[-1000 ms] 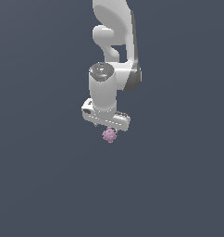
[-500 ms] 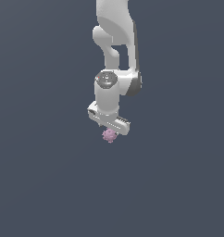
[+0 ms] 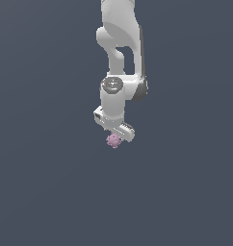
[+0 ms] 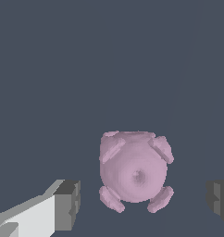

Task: Pick up the object and move it to a goal position.

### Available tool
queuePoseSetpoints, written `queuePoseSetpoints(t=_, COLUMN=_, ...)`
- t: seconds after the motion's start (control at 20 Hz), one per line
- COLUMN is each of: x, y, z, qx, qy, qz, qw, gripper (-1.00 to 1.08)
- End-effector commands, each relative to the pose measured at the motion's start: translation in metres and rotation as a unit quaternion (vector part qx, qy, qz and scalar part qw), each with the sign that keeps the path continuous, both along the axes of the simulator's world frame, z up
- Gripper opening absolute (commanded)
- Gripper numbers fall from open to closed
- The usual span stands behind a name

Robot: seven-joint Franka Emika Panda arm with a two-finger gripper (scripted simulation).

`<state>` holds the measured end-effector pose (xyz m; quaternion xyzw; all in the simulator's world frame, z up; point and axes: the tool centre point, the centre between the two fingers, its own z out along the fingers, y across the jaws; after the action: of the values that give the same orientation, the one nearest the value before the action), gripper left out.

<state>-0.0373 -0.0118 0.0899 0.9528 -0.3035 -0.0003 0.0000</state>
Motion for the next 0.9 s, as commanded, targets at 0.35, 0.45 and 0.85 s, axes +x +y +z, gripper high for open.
queuePoseSetpoints(t=0.35, x=-0.001, y=0.000, z=-0.016, qx=0.000, qy=0.000, qz=-0.001, qw=1.0000, gripper=1.00)
queuePoseSetpoints(t=0.45, x=-0.001, y=0.000, z=-0.027, qx=0.000, qy=0.000, qz=-0.001, qw=1.0000, gripper=1.00)
queuePoseSetpoints(t=0.85, x=-0.001, y=0.000, z=-0.050, qx=0.000, qy=0.000, qz=-0.002, qw=1.0000, gripper=1.00)
